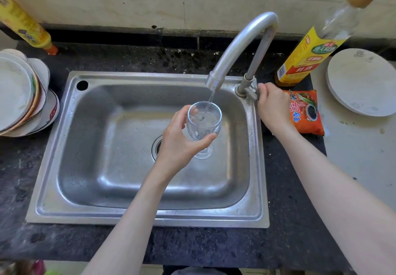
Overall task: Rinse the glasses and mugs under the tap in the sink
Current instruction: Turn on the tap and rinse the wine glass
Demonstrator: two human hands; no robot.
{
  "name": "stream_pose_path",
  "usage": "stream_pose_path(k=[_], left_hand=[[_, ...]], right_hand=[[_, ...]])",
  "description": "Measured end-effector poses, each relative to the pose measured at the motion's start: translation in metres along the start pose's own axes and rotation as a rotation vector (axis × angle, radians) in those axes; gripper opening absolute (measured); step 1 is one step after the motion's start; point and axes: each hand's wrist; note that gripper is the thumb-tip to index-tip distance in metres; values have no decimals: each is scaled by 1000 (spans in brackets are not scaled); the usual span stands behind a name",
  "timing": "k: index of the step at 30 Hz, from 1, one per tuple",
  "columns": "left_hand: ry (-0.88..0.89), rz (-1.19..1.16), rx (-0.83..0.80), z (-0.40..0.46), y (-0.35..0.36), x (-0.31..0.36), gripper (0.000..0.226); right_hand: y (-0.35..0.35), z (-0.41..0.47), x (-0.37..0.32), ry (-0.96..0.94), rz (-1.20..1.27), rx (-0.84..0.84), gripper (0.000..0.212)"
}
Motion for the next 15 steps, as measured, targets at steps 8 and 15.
stream_pose_path(k=[8,15], left_hand=[[-55,-109,20,-2,2,4,55],[-139,-275,16,-8,-1,-7,77]], right_hand=[[-10,-5,-10,270,293,-29,37],[-4,-100,-88,750,899,-388,40]])
Point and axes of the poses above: each hand's wrist, its own z-axis towards the middle knuckle, its own y-axis out of the palm, x = y × z, and after that the axes turned 15 degrees about -y, right-handed
